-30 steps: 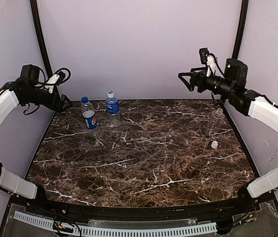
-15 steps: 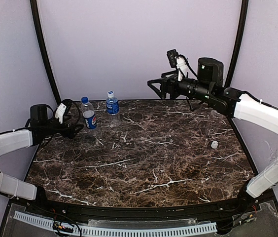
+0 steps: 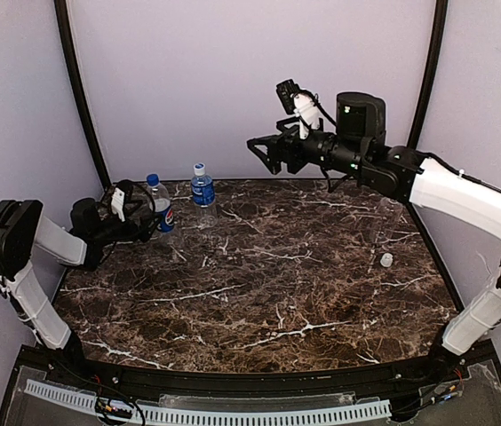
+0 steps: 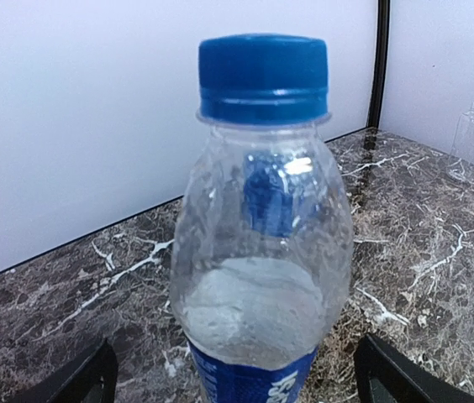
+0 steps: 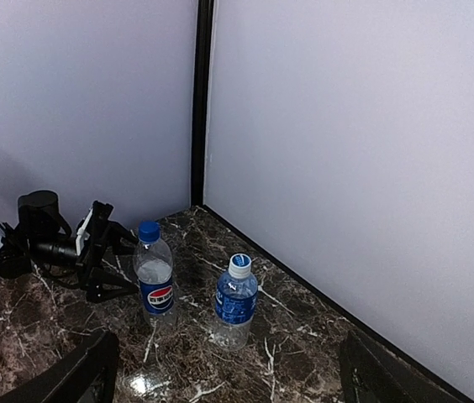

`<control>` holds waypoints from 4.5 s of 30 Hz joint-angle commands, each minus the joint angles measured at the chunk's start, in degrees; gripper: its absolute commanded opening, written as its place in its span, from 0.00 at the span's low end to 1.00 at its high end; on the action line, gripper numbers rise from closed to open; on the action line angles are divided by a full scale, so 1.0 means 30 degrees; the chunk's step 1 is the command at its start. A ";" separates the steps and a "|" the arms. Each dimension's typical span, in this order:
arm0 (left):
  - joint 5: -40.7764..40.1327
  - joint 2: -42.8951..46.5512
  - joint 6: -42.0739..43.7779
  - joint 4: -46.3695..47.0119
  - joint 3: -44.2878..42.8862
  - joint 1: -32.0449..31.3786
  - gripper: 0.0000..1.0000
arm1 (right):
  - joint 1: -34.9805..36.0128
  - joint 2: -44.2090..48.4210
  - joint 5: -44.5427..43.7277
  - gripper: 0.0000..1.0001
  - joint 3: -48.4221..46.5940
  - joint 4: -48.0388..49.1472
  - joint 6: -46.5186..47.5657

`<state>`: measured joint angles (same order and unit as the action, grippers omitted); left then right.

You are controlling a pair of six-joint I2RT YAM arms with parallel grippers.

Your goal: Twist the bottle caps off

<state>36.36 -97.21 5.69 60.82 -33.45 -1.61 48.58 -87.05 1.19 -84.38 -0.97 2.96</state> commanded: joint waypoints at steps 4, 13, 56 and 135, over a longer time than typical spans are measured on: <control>0.1122 -0.1378 -0.0889 0.2810 -0.1606 -0.0339 0.99 | 0.0214 -0.1307 -0.1422 0.92 -0.1843 -0.0730 0.2066; 0.1442 -0.1866 -0.0659 0.0320 -0.3324 -0.0541 0.86 | 0.0242 -0.2918 -0.1364 0.93 -0.3489 -0.1253 0.3102; -0.4638 0.8613 1.0875 -3.9730 -1.8831 -0.9737 0.39 | 0.1618 -0.1174 0.8034 0.82 -0.3351 -0.2722 0.0315; -0.6557 1.0080 0.7825 -2.4680 -0.9187 -1.1651 0.42 | 0.1928 -0.1579 0.6784 0.61 -0.2687 -0.0725 -0.4397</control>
<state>24.21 -67.53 25.98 -15.66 -62.17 -36.32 54.72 -94.02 24.97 -91.46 -0.12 -5.96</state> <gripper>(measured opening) 0.445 0.506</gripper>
